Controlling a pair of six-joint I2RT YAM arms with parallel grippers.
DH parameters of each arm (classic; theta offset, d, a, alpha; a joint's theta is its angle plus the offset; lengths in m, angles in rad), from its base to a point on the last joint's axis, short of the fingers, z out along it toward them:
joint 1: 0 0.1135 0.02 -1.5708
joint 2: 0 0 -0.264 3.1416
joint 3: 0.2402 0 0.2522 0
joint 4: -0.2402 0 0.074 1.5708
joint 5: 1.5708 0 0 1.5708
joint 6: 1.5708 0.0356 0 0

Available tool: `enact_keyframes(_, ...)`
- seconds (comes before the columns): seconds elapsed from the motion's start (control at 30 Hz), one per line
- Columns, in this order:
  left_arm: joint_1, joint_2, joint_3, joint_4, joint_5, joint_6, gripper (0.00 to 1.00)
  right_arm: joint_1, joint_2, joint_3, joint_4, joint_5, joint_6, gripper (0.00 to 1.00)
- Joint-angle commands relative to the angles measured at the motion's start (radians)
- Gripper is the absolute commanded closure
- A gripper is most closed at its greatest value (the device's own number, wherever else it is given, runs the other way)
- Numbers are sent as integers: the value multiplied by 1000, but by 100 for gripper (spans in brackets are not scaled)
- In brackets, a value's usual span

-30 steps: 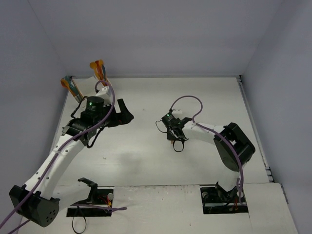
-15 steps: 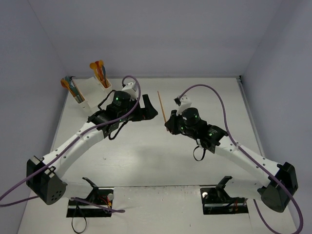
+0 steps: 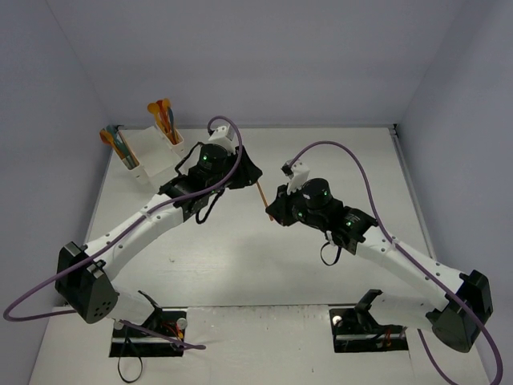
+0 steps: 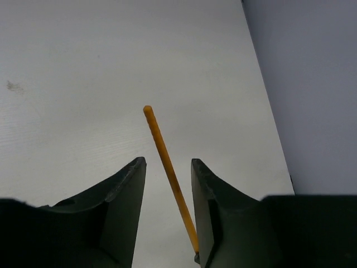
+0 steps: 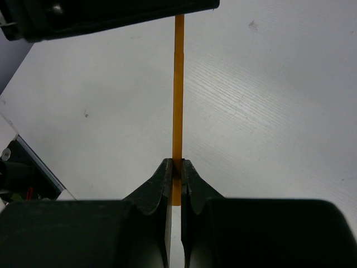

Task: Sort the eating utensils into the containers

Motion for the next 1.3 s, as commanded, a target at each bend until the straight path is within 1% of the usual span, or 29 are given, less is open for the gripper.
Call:
enact_keyframes(0.0,-25,-5,56,108,-33,-16,96,5,-30,19,76,-22,-25,100)
enact_keyframes(0.03,-25,-6,56,111,-38,-13,99,6,-28,21,76,-22,-27,100)
enact_keyframes(0.1,-25,-10,54,117,-51,-2,100,6,-22,25,76,-18,-28,98)
enact_keyframes(0.17,-25,-16,53,123,-60,8,100,7,-15,33,74,-17,-29,92)
enact_keyframes(0.2,-25,-19,53,124,-61,16,100,7,-12,36,74,-15,-28,85)
enact_keyframes(0.23,-24,-22,53,123,-61,23,100,6,-8,41,74,-13,-29,72)
enact_keyframes(0.27,-22,-25,53,123,-77,31,100,5,-5,46,74,-13,-30,62)
enact_keyframes(0.37,9,-40,59,113,-109,67,100,4,2,60,73,-4,-32,37)
enact_keyframes(0.47,71,-51,69,83,-110,97,100,2,6,65,69,15,-33,20)
enact_keyframes(0.5,99,-54,79,62,-108,111,100,-2,7,66,68,16,-34,18)
enact_keyframes(0.57,169,-67,95,31,-113,155,100,-9,9,67,64,19,-38,15)
enact_keyframes(0.73,380,-113,110,22,-201,311,100,-39,10,66,51,7,-56,13)
enact_keyframes(0.8,511,-119,112,55,-221,350,100,-59,13,60,49,-11,-59,13)
enact_keyframes(0.9,623,-103,125,120,-264,425,100,-108,23,49,43,-51,-59,13)
enact_keyframes(1.03,763,-52,139,247,-298,491,100,-155,32,37,38,-92,-68,13)
enact_keyframes(1.17,851,30,164,316,-305,517,100,-175,41,40,29,-87,-90,13)
enact_keyframes(1.27,882,105,190,350,-292,518,100,-183,61,44,23,-86,-99,13)
